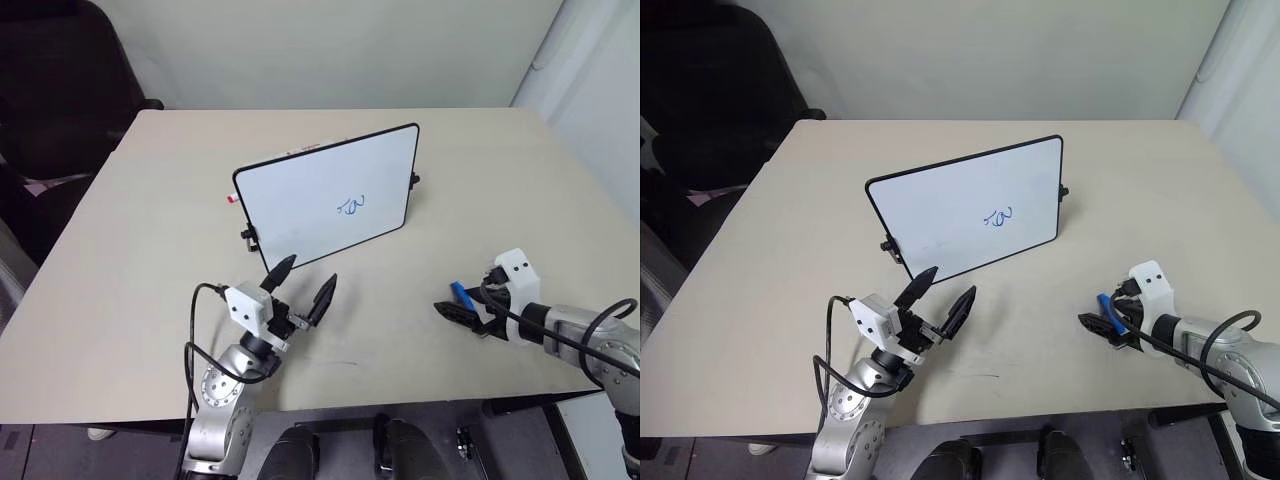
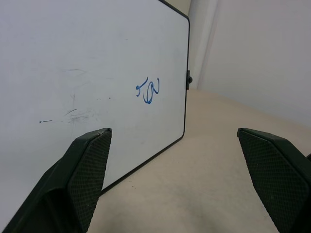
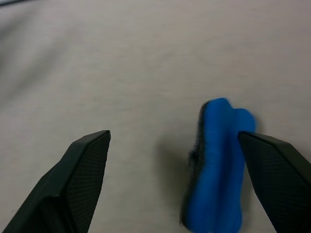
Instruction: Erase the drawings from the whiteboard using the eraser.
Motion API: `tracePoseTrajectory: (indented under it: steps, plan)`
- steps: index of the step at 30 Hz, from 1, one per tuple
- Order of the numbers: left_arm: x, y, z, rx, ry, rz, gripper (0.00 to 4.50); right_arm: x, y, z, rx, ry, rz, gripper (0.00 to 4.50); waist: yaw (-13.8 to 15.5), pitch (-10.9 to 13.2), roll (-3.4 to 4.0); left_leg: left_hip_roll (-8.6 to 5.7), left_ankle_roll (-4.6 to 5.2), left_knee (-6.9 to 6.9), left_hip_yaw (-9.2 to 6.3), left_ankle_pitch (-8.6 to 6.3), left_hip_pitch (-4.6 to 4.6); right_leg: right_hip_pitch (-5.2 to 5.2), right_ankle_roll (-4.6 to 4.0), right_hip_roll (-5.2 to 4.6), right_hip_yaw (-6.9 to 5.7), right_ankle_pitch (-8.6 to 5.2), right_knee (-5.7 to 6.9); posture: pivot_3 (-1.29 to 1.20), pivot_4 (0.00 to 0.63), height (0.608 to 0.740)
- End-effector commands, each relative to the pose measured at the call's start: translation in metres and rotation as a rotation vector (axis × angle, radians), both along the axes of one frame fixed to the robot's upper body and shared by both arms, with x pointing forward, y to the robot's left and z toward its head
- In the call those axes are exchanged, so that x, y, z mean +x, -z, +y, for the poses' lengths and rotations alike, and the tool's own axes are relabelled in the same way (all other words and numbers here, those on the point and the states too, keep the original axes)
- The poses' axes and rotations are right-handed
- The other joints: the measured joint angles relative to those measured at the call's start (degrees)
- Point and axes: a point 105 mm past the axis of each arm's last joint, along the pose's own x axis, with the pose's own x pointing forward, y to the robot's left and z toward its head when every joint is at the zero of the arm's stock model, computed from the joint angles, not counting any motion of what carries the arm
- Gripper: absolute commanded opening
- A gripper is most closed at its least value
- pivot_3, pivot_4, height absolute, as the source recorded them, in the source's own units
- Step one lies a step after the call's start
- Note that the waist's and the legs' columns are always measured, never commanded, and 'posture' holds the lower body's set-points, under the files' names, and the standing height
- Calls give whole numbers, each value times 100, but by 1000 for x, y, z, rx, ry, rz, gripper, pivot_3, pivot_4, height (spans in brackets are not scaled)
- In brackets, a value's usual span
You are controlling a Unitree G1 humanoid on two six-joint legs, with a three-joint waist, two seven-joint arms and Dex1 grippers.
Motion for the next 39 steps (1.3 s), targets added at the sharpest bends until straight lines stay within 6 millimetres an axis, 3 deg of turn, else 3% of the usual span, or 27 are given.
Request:
tracePoseTrajectory:
  steps: [1,13,17,29,32,35,39]
  plan:
    - [-3,-7,-2,-3,6,-36,4500,2,-1,-4,-36,17,-1,4449,0,0,0,0,1,0,0,-1,0,0,-10,0,0,6,0,0,150,737]
    - [-3,-5,1,-16,-6,-18,4500,-3,-21,4,-8,-47,-62,4449,0,0,0,-1,4,0,4,-2,-1,0,-12,1,0,8,0,0,150,737]
    - [-3,-4,0,-19,-1,-16,4500,0,-14,-5,-37,1,-26,4449,1,0,0,-5,6,1,5,-2,-3,0,5,-2,0,-3,-1,0,150,737]
    - [-6,-4,-3,-20,9,-14,4500,1,5,-6,-88,19,57,4449,1,0,0,-4,7,1,5,-2,-2,0,-9,-2,0,6,0,0,150,737]
    - [-6,-4,-3,-21,7,-13,4500,0,5,-4,-95,10,54,3841,1,0,0,-4,7,2,5,-2,-2,0,-9,-2,0,5,0,0,150,737]
    - [-7,-4,-3,-22,5,-12,4500,-1,6,-5,-105,6,59,2828,1,0,0,-2,7,2,4,-2,-1,0,-9,-1,0,5,0,0,150,737]
    - [-8,-5,-3,-25,4,-11,4500,-3,10,-5,-126,-11,73,2828,1,0,0,-2,7,2,4,-2,-1,1,-7,-1,0,4,0,0,150,737]
